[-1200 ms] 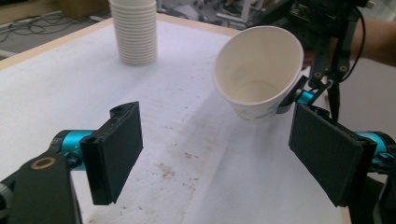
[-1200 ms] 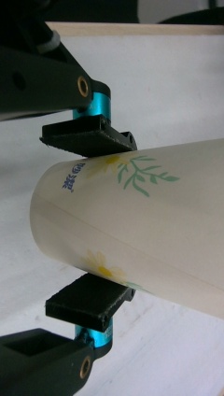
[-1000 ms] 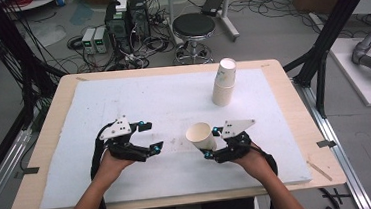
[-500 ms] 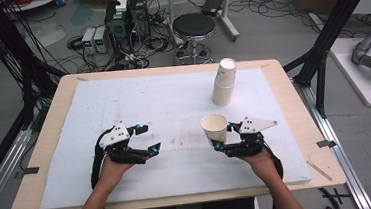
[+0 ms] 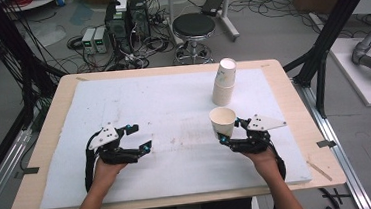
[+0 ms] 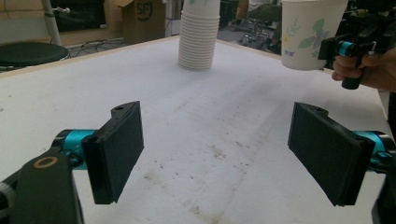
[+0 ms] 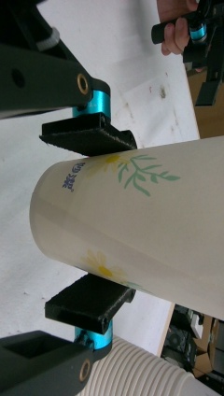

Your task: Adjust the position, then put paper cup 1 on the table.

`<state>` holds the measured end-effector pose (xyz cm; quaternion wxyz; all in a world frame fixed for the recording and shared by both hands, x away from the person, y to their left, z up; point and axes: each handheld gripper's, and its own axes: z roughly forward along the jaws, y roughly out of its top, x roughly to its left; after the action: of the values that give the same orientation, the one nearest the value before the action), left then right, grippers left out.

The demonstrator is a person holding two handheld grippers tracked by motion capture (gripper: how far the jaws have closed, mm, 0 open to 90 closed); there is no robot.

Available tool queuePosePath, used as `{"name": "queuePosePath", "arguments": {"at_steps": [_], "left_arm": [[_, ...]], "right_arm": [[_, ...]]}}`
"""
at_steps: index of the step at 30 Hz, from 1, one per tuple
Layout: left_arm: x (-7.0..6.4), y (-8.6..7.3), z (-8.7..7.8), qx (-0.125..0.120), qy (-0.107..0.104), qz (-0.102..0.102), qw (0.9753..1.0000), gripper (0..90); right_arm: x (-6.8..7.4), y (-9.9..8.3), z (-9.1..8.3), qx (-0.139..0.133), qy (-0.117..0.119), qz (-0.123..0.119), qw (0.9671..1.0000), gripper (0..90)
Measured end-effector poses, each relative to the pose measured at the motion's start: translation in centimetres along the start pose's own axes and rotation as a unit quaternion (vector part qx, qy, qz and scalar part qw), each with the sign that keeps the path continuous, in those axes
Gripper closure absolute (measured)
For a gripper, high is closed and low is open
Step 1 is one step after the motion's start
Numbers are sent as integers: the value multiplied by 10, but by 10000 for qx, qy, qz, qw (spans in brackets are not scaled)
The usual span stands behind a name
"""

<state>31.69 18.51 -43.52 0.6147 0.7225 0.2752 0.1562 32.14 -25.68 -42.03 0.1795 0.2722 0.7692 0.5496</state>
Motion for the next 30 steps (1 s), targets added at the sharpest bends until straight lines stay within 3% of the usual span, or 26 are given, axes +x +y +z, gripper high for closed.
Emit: {"name": "queuePosePath", "arguments": {"at_steps": [20,24,27,30], "left_arm": [[3,-2,-3,-128,24,-98,9999,182],[4,-2,-2,-110,3,-121,9999,182],[4,-3,-2,-95,2,-139,9999,182],[3,-3,-1,-21,-14,-102,9999,183]], "right_arm": [[-7,-4,-9,-169,-286,122,9994,342],[-11,-5,-11,-212,-439,178,9987,342],[-15,-7,-12,-142,-709,173,9972,342],[-21,-11,-13,-81,-890,319,9955,342]]}}
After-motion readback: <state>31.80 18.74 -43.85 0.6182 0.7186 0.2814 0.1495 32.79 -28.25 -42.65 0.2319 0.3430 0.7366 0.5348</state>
